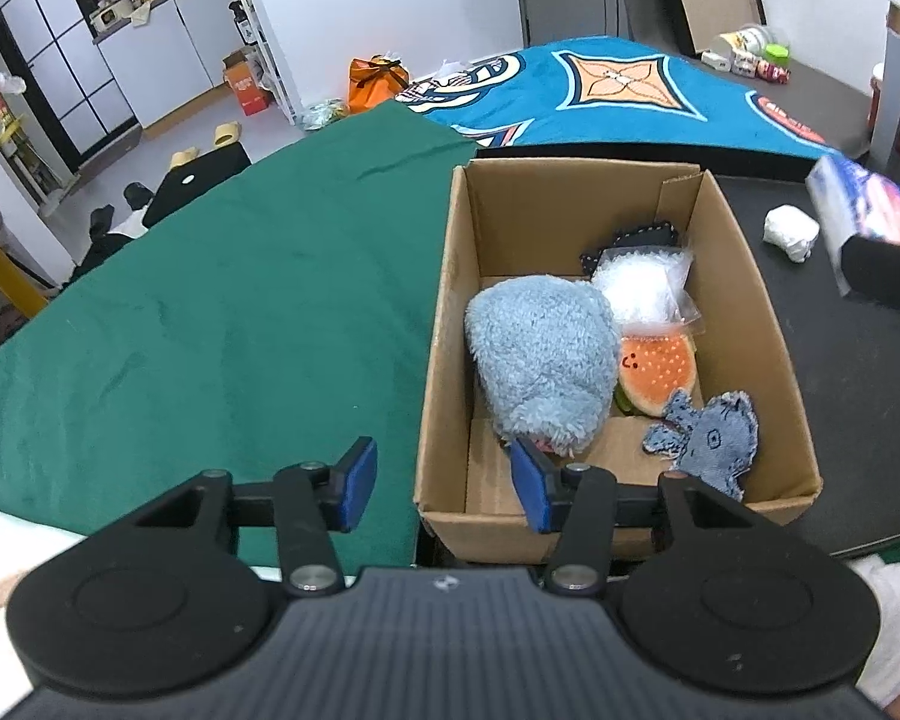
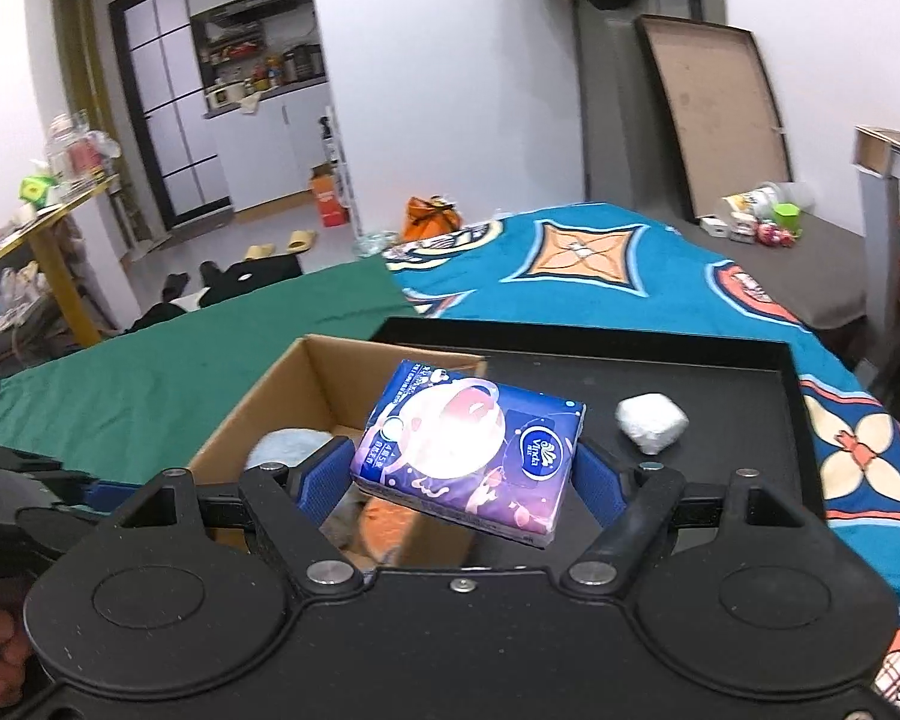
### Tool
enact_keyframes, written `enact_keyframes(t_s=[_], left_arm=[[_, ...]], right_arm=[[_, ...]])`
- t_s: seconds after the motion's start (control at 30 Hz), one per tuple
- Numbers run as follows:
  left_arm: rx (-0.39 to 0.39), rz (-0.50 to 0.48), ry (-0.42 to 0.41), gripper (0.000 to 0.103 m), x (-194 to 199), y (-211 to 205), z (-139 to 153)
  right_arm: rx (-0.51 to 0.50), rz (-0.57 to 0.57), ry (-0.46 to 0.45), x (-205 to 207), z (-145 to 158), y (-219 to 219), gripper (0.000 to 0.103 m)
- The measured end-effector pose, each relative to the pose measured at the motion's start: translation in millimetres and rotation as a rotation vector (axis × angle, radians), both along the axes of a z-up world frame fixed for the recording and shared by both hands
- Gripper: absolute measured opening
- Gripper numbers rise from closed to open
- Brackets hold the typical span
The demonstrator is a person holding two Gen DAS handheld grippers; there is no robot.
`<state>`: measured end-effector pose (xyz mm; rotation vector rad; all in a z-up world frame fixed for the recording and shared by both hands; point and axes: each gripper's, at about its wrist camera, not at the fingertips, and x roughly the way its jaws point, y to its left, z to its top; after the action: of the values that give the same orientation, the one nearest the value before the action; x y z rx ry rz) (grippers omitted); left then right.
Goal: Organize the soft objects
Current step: 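Carry the tissue pack with the right gripper into the box and release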
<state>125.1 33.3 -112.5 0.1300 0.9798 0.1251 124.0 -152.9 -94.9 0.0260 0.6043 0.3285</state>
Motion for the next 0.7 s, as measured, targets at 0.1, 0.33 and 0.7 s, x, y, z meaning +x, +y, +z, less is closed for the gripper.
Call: enact_keyframes(t_s=[0.1, 0.33, 0.7], left_arm=[[-0.026, -0.002, -0.001, 0.045, 0, 3, 0], [-0.1, 0.014, 0.01, 0.036, 2, 14, -3], [-0.155, 0.042, 0.017, 0.017, 3, 24, -6]], right_arm=[[0.007, 0.014, 0.01, 1, 1, 9, 0.076], [0.02, 0.042, 0.029, 1, 2, 29, 0.077], [0.113, 0.07, 0.115, 4, 3, 44, 0.077]])
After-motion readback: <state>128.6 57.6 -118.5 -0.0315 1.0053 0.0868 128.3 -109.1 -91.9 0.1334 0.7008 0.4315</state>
